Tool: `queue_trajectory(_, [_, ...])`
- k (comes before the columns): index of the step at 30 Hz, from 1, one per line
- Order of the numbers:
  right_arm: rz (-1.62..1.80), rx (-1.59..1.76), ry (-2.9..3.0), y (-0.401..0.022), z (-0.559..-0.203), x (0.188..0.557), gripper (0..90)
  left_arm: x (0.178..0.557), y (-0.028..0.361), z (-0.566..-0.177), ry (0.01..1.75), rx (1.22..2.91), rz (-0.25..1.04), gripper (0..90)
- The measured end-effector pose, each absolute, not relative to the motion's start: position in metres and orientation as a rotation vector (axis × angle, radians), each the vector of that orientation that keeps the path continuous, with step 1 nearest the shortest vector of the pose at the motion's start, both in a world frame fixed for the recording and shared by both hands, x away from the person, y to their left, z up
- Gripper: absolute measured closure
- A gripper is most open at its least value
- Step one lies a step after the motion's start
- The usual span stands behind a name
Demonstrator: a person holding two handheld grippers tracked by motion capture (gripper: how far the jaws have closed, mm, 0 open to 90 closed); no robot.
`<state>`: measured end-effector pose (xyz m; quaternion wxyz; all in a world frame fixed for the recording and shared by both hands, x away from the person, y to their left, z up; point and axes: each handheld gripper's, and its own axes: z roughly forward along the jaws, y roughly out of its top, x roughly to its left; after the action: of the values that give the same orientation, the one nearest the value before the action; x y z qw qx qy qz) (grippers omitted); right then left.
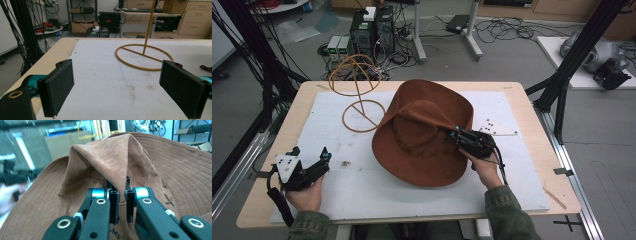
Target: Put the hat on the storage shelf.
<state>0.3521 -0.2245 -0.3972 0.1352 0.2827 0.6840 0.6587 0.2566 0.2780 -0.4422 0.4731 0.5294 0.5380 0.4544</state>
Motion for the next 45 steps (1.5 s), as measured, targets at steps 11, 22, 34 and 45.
queue_trajectory(11, [1.996,0.837,1.856,-0.225,-0.392,0.349,87.4,0.255,0.279,-0.442,1.322,1.278,1.109,12.7])
queue_trajectory(22, [2.059,0.831,1.729,-0.207,-0.375,0.356,87.3,0.254,0.281,-0.441,1.335,1.248,1.090,12.8])
queue_trajectory(34, [2.087,0.786,1.652,-0.169,-0.352,0.374,87.2,0.255,0.285,-0.443,1.356,1.208,1.055,12.9])
queue_trajectory(45, [2.164,0.791,1.551,-0.144,-0.337,0.389,87.2,0.256,0.285,-0.443,1.356,1.202,1.049,12.9])
